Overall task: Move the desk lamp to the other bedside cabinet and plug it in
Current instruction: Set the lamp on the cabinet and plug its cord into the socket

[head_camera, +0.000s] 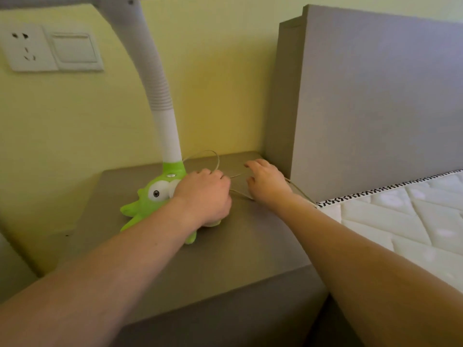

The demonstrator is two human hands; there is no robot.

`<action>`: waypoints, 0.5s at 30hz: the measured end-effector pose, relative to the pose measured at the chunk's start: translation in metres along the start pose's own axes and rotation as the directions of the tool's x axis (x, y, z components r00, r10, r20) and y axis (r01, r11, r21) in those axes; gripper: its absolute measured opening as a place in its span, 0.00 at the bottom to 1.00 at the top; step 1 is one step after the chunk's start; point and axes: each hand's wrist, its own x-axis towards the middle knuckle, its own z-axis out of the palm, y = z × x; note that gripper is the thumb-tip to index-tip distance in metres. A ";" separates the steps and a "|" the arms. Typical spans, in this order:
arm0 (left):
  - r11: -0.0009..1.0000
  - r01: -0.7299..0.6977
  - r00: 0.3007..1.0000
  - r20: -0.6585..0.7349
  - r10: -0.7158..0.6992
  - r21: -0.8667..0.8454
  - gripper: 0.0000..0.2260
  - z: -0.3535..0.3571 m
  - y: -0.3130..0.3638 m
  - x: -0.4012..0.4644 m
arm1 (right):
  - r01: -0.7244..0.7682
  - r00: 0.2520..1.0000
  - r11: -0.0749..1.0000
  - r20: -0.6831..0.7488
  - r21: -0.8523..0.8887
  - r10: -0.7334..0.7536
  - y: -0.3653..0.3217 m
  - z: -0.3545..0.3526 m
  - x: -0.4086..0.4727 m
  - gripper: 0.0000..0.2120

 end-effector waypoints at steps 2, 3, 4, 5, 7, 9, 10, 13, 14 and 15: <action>1.000 0.008 1.000 0.027 -0.009 0.025 0.19 -0.003 -0.001 0.002 | 0.026 0.999 1.000 0.022 -0.008 -0.026 -0.007 0.001 0.007 0.24; 0.999 -0.004 0.999 0.044 0.002 0.045 0.19 -0.004 -0.001 0.001 | 0.022 0.999 1.000 0.045 -0.014 -0.022 -0.009 0.000 0.010 0.24; 0.998 -0.020 0.999 0.049 0.017 0.061 0.18 -0.005 -0.002 0.000 | 0.013 0.998 1.000 0.070 -0.021 -0.012 -0.010 0.000 0.014 0.25; 0.997 -0.030 0.998 0.049 0.026 0.070 0.18 -0.005 -0.005 -0.001 | 0.003 0.995 0.999 0.095 -0.032 0.000 -0.010 0.000 0.018 0.25; 0.996 -0.042 0.999 0.033 0.039 0.085 0.19 -0.005 -0.010 -0.006 | 0.002 0.990 0.998 0.141 -0.068 0.007 -0.012 0.001 0.026 0.26; 0.995 -0.049 0.999 -0.011 0.050 0.085 0.19 -0.005 -0.015 -0.011 | 0.015 0.984 0.993 0.177 -0.115 0.006 -0.014 0.004 0.032 0.25; 0.995 -0.053 0.998 -0.037 0.056 0.080 0.18 -0.004 -0.018 -0.016 | 0.027 0.981 0.990 0.193 -0.139 0.000 -0.017 0.007 0.034 0.24; 0.997 -0.069 0.994 -0.087 0.071 0.033 0.19 -0.006 -0.026 -0.025 | 0.048 0.980 0.978 0.199 -0.205 -0.006 -0.023 0.014 0.035 0.19; 0.998 -0.067 0.994 -0.089 0.068 0.009 0.19 -0.007 -0.028 -0.027 | 0.045 0.982 0.977 0.187 -0.208 -0.005 -0.024 0.017 0.035 0.17; 0.998 -0.062 0.994 -0.095 0.060 -0.020 0.19 -0.009 -0.031 -0.028 | 0.042 0.986 0.978 0.168 -0.203 -0.008 -0.025 0.017 0.036 0.15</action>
